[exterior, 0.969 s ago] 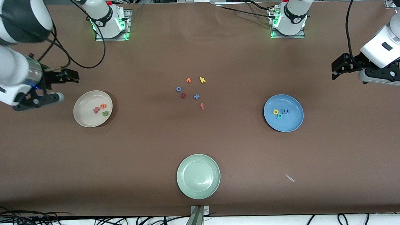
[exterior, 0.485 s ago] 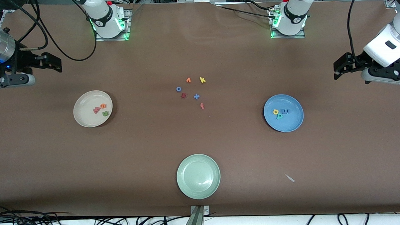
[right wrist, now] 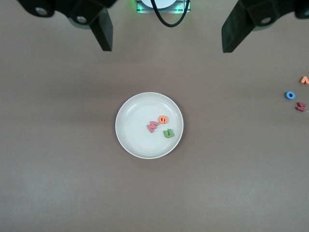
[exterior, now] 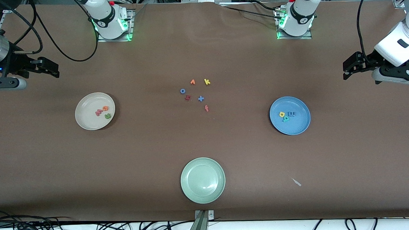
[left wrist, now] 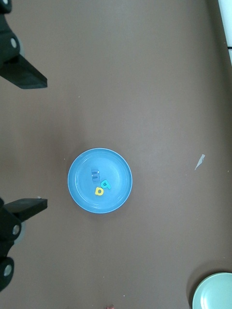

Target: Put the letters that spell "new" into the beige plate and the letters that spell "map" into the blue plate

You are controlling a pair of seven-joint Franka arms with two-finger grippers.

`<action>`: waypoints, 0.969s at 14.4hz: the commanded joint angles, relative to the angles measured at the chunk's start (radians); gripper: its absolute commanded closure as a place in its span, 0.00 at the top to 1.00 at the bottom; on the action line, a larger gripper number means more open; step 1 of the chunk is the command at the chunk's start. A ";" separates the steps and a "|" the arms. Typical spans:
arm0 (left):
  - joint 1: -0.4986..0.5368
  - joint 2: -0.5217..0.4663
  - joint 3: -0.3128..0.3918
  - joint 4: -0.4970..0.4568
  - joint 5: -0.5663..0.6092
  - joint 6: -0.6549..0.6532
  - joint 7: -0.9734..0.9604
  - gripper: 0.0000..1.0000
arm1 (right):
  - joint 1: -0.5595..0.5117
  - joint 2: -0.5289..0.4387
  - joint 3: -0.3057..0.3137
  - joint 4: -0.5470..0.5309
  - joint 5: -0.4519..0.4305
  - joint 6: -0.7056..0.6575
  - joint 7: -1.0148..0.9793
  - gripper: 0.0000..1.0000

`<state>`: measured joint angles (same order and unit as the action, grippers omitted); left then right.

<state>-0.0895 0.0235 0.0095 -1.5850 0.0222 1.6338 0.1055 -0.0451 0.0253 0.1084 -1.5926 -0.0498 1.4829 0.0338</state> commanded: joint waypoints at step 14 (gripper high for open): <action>0.109 0.004 -0.094 0.042 -0.021 -0.023 0.013 1.00 | -0.047 0.016 0.053 -0.013 0.002 0.080 -0.049 1.00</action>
<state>-0.0104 0.0234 -0.0462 -1.5682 0.0221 1.6332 0.1057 -0.0760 0.0463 0.1516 -1.5995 -0.0482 1.5406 0.0012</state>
